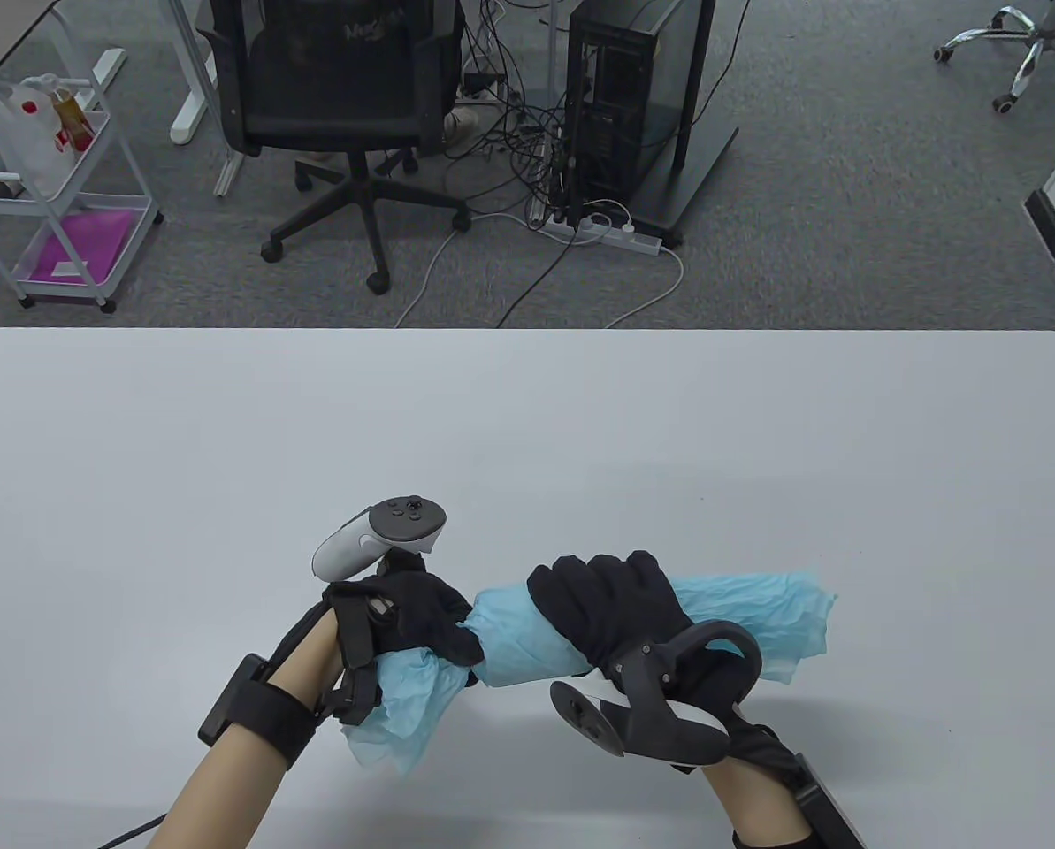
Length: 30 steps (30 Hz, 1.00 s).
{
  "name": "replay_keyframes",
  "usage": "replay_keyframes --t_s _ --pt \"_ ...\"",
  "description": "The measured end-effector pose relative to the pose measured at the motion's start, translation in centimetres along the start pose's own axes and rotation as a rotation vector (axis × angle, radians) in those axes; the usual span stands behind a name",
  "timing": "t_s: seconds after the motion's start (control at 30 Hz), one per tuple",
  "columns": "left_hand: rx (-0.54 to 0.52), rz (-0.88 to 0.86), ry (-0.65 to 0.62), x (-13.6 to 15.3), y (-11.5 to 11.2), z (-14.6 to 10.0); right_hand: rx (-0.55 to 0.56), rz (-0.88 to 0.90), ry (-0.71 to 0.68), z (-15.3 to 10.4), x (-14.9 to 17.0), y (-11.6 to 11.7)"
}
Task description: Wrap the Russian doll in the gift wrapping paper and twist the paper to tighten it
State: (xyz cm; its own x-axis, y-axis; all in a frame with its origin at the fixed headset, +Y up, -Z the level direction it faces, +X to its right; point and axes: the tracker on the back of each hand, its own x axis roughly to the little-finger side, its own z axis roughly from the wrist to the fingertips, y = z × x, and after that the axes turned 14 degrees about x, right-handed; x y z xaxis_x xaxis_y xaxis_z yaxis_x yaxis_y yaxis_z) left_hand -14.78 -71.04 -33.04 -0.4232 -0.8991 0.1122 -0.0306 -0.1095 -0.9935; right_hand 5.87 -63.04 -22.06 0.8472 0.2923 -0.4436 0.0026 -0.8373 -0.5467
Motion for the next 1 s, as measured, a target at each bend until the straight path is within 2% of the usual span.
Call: replay_keyframes --t_s 0.13,0.2,0.27,0.4,0.47,0.53,0.63,0.73,0.9,1.0 --pt "-0.128 0.054 0.037 0.4 0.3 -1.2 -0.046 0.038 0.033 0.2 0.7 0.8" --pt "-0.234 0.103 0.023 0.4 0.6 -2.4 -0.071 0.052 0.057 0.1 1.4 1.3" --pt "-0.387 0.109 0.003 0.3 0.7 -4.0 -0.078 0.082 0.093 0.0 2.1 1.8" --pt "-0.806 0.176 -0.212 -1.0 -0.3 -6.9 -0.112 0.089 0.172 0.0 3.7 2.6" --pt "-0.88 0.22 -0.324 -2.0 -1.5 -7.6 -0.144 0.087 0.196 0.1 4.4 3.1" --pt "-0.924 0.409 -0.374 -3.5 -3.6 -7.9 -0.173 0.102 0.231 0.1 5.1 3.6" --pt "-1.041 0.733 -0.239 -4.5 -6.4 -7.2 -0.185 0.159 0.267 0.2 5.6 3.9" --pt "-1.084 1.025 -0.045 -4.0 -8.7 -4.7 -0.183 0.236 0.292 0.3 5.9 3.8" --pt "-1.253 1.351 0.444 -3.1 -9.0 -2.5 -0.183 0.402 0.297 0.6 6.1 3.3" --pt "-1.343 1.501 0.55 -3.4 -8.9 -2.0 -0.199 0.473 0.277 0.7 6.0 3.2"
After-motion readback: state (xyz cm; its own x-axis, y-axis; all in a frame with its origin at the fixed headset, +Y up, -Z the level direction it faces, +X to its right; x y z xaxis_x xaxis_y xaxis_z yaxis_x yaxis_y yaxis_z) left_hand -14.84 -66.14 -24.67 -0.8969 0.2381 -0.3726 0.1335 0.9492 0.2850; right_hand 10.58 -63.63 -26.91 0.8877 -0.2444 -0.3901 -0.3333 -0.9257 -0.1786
